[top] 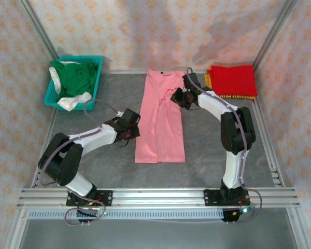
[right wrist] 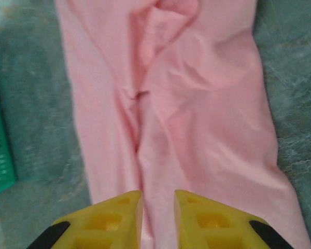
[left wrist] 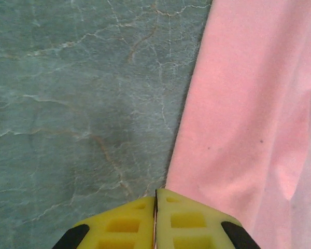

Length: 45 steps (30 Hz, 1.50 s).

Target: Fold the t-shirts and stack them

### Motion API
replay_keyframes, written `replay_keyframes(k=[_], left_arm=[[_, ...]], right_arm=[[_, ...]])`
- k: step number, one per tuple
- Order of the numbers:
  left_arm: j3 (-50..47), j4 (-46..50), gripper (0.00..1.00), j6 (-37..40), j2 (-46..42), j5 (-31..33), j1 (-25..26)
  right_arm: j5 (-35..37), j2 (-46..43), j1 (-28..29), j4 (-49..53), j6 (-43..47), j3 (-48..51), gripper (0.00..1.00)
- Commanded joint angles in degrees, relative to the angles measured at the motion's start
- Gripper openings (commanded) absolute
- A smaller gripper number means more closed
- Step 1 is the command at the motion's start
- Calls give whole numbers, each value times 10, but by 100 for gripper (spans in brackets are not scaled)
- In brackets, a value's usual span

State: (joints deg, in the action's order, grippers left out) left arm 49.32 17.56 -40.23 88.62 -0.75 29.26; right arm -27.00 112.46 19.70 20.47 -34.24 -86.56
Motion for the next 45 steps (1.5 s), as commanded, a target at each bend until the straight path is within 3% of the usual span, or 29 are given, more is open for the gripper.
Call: replay_keyframes(k=[1,4,8,14,24,31,36,40,42,45], left_arm=[[-11,33,9,24,-16,29,-1],[-8,18,9,43,-16,26,-1],[25,8,9,71,0,27,-1],[99,6,9,93,20,33,-5],[126,13,9,120,41,28,-28],[95,13,9,117,15,40,-48],[76,13,11,106,-3,46,-59],[63,14,14,99,-30,35,-59],[51,17,15,80,-51,22,-59],[5,4,18,63,-104,-27,-59]], right_arm=[[21,-26,-2,1,12,17,23],[72,4,-3,2,41,-15,24],[104,106,-5,73,89,-167,25],[161,282,-14,161,91,-392,25],[113,468,-21,190,50,-601,24],[-9,545,-33,82,-11,-650,26],[-32,533,-34,43,-40,-675,30],[-63,459,-34,71,-34,-668,37],[-76,400,-34,94,-18,-638,40],[-74,272,-33,95,-3,-507,43]])
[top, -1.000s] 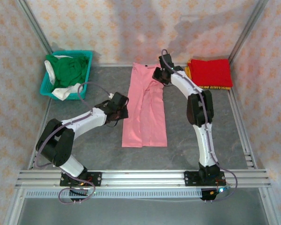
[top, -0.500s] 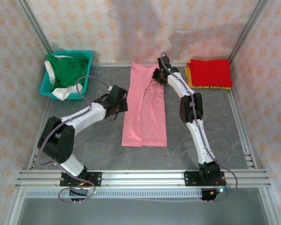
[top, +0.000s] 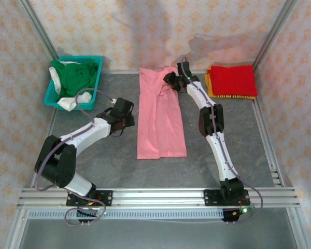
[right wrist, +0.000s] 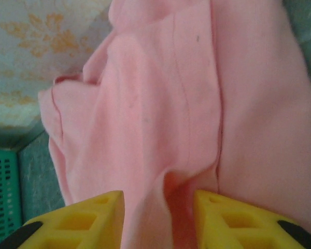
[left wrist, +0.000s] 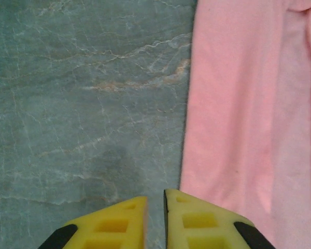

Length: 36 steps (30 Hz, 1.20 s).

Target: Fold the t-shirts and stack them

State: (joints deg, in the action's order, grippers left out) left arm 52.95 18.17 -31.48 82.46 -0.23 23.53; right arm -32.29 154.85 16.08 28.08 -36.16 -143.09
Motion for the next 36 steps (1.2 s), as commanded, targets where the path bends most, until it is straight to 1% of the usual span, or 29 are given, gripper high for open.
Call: replay_keyframes(k=[1,3,5,6,8,10,12,13,15,17,20,23,28,31,33,36], left_arm=[[-55,-14,19,-27,-65,-57,-2],[-105,-36,38,-35,-105,-100,-1],[-154,-67,39,-27,-131,-172,1],[-170,-71,39,-24,-134,-198,4],[-190,-62,39,-21,-143,-225,19],[-196,-56,40,-16,-152,-240,41],[-189,-44,41,-13,-153,-249,58],[-184,-35,41,-12,-150,-250,66],[-182,-26,41,-16,-138,-248,74],[-192,-40,41,-26,-124,-253,80],[-189,-40,41,-35,-95,-241,98],[-171,-14,40,-37,-67,-209,121],[-165,-3,38,-53,-42,-194,144],[-161,11,35,-62,-42,-177,150],[-163,11,35,-63,-44,-177,153],[-155,41,33,-66,-46,-156,153]], right_arm=[[-22,-209,5,1,22,128,45],[-18,-320,8,-50,33,279,48],[-18,-438,13,-133,43,457,50],[-17,-485,19,-180,47,535,51],[-4,-577,38,-283,59,698,55],[11,-630,57,-337,84,806,59],[13,-654,67,-346,94,870,59],[0,-659,70,-358,95,897,59],[-7,-667,75,-367,95,934,59],[9,-677,82,-391,91,972,59],[24,-684,84,-440,71,1011,59],[19,-682,87,-446,76,1008,59],[29,-680,89,-425,95,991,59],[31,-678,88,-424,98,989,59],[28,-676,89,-426,100,988,59],[27,-674,88,-427,99,987,59]])
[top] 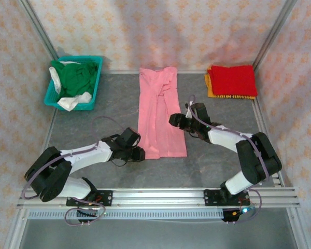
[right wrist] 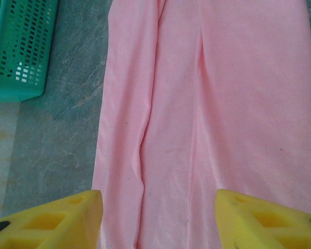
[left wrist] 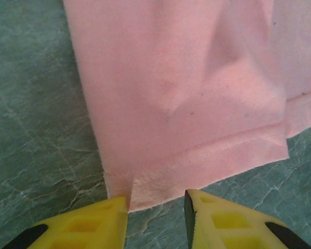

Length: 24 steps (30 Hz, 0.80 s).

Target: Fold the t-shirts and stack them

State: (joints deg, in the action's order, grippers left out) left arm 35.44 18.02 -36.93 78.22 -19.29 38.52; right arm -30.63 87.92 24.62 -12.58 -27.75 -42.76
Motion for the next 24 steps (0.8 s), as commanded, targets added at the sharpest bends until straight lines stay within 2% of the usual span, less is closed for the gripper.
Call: replay_keyframes(k=[1,7,18,24], left_arm=[[21,52,33,-11,-7,42,3],[35,64,33,-3,-8,70,3],[63,33,31,2,56,50,3],[51,53,31,-14,38,69,4]], right_arm=[[11,-5,3,-20,16,-18,59],[10,1,3,-14,14,-21,59],[11,-8,3,-10,12,-11,58],[13,-12,3,-11,13,-7,58]])
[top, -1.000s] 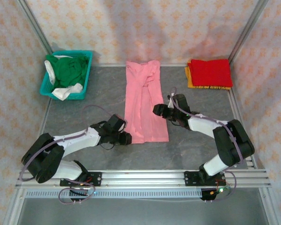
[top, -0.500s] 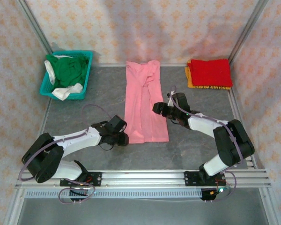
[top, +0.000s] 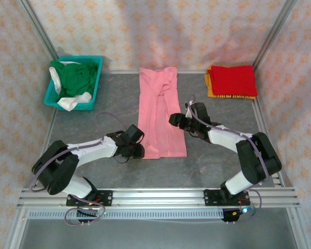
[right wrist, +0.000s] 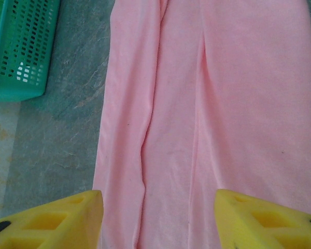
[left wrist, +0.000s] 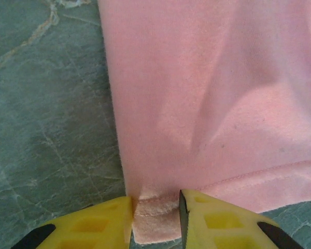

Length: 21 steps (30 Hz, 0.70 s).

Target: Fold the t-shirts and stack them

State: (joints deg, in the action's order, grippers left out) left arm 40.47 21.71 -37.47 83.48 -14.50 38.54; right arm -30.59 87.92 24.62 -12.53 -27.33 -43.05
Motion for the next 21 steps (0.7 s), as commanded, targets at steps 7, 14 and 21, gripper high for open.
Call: replay_keyframes(k=[7,14,21], left_arm=[[-12,10,31,-23,-10,16,4],[3,8,30,-22,16,15,7],[-6,-27,19,-30,33,10,19]], right_arm=[[8,-9,3,-13,9,-6,58],[6,-13,3,-10,9,-1,58],[3,-44,3,26,0,-1,58]])
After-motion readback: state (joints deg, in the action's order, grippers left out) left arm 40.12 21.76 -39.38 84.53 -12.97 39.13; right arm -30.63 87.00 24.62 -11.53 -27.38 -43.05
